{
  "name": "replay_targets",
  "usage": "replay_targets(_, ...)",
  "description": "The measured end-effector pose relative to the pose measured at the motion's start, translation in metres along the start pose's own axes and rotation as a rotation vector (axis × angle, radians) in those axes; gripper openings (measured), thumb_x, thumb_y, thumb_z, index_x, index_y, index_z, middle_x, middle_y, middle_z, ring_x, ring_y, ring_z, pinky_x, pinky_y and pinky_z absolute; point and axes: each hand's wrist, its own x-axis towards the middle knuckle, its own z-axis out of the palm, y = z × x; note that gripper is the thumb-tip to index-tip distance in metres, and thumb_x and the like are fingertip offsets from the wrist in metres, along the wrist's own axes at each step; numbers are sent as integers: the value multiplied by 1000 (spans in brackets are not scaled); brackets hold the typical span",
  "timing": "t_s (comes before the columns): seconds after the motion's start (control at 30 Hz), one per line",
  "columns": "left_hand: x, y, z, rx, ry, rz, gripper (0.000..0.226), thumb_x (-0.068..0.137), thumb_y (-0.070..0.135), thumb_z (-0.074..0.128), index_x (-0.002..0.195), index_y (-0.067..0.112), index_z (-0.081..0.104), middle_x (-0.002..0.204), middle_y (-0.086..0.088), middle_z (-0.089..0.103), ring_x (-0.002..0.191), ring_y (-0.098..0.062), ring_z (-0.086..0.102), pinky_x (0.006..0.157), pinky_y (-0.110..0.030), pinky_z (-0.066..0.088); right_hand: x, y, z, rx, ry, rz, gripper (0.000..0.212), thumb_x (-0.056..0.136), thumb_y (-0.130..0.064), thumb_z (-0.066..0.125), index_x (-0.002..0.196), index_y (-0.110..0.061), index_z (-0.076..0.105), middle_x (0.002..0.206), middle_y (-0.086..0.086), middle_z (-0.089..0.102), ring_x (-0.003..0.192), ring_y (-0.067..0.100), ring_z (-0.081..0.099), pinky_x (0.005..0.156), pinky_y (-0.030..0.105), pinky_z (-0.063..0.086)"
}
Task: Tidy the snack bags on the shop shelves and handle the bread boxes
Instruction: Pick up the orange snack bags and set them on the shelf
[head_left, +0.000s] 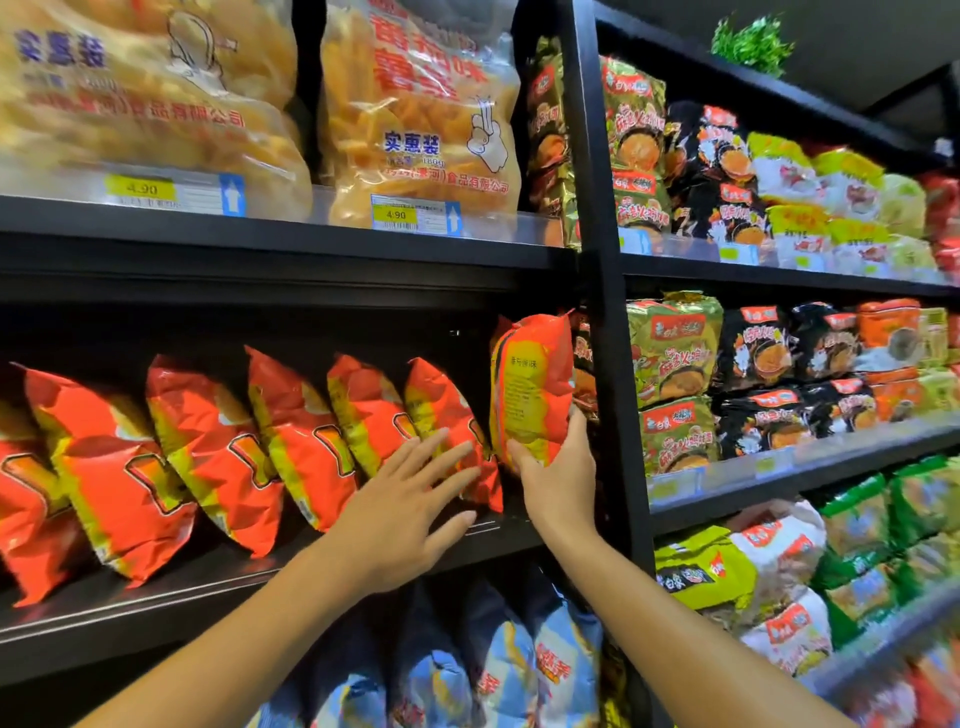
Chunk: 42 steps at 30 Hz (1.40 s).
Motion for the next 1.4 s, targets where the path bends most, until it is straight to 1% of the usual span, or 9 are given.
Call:
replay_targets(0.33,-3,3,5,86,49,0,60,102,62,33,129,25,72,156,-4,50,150,-27,38,119,-44,17,25,10,-4,-295,-205,239,97,92,-41,75,162,-4,19,156,14,47,143,31,45,111,38,40)
replay_targets(0.57,-2,2,8,60,34,6,66,103,64,26,127,24,73,155,-6,51,149,-27,40,118,-46,16,33,19,-3,-352,-138,299,64,89,-39,77,139,-7,54,130,9,67,122,31,62,104,50,51)
replay_targets(0.7,-3,1,10,89,41,28,65,101,64,30,124,23,75,152,-6,54,146,-28,44,116,-47,19,25,6,-5,-361,-185,314,63,90,-41,76,139,-9,51,137,10,63,127,31,59,108,49,47)
replay_targets(0.8,-5,0,6,108,36,38,63,101,64,32,124,24,75,149,-5,57,144,-28,48,115,-47,21,-11,-5,-14,-175,-104,239,95,88,-45,79,161,-18,25,162,1,40,148,22,40,119,41,37)
replay_targets(0.9,-5,2,-1,73,38,-5,64,101,63,31,131,23,70,151,-5,56,147,-27,44,119,-47,17,-49,-11,-21,-86,-30,-76,84,92,-37,77,160,-34,27,160,-19,34,149,5,34,120,34,36)
replay_targets(1.0,-6,-5,-10,71,65,-51,61,101,60,32,132,22,68,149,-5,56,148,-28,41,122,-48,18,-44,-17,-11,-169,-205,-222,80,96,-28,74,160,-36,27,158,-20,37,145,-7,32,117,22,37)
replay_targets(1.17,-19,-26,-19,171,38,-39,59,101,59,36,128,20,71,148,-6,58,149,-28,40,122,-50,19,-12,-27,33,-337,-406,-138,100,94,-36,74,165,-27,5,171,-5,18,156,12,19,124,37,26)
replay_targets(1.27,-25,-28,-20,214,40,-10,58,100,59,38,126,20,72,148,-7,58,148,-28,41,121,-49,19,-7,-26,51,-460,-416,-80,105,92,-37,76,165,-23,1,164,2,36,148,21,39,115,39,39)
replay_targets(1.4,-33,-28,-22,197,37,-29,58,100,59,38,131,21,70,155,-6,51,153,-26,32,123,-46,16,-5,-21,49,-509,-265,-151,92,90,-47,75,162,-28,22,142,-4,62,129,20,60,104,41,52)
